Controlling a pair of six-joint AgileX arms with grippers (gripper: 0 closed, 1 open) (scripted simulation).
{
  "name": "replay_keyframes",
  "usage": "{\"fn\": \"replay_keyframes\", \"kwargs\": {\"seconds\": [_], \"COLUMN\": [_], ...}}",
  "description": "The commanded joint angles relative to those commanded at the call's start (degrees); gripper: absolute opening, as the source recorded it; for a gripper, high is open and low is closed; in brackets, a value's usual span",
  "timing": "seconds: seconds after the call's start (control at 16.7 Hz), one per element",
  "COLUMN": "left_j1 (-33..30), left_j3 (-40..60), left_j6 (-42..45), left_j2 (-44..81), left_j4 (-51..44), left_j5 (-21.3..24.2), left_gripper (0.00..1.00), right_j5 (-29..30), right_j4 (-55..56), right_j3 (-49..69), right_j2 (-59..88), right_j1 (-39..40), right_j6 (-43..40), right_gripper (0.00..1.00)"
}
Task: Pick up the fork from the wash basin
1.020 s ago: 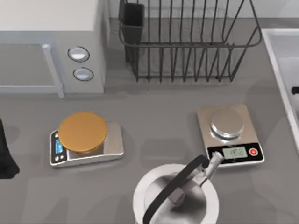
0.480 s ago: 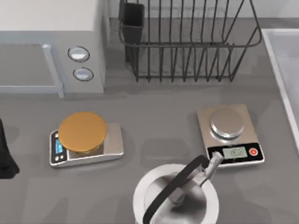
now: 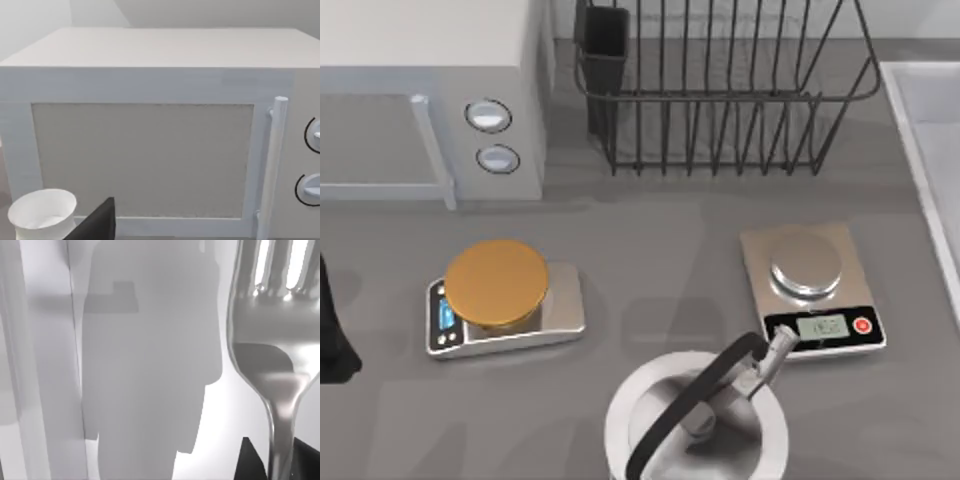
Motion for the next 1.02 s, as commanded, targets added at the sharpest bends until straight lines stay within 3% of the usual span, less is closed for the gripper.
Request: {"fn": "replay_keyframes", "kwargs": {"seconds": [0.3, 0.78, 1.02], "left_j1": [0.00, 0.00, 0.00], "left_j3": [0.00, 0.00, 0.00], "left_j6": [0.00, 0.00, 0.00], "left_j2": [0.00, 0.00, 0.00], "left_j4": [0.00, 0.00, 0.00], "left_j5": [0.00, 0.00, 0.00], "left_gripper": [1.00, 1.00, 1.00], "right_j5": [-0.01, 0.11, 0.15], "right_j4": [0.04, -1.82, -2.54], "right_j3": [-2.29, -26.96, -32.78], "right_j2": [-2.10, -26.93, -32.75], "right_j1": [2.07, 20.47, 25.88], "right_j6": [2.01, 19.89, 25.18], "right_gripper": [0.00, 0.00, 0.00]}}
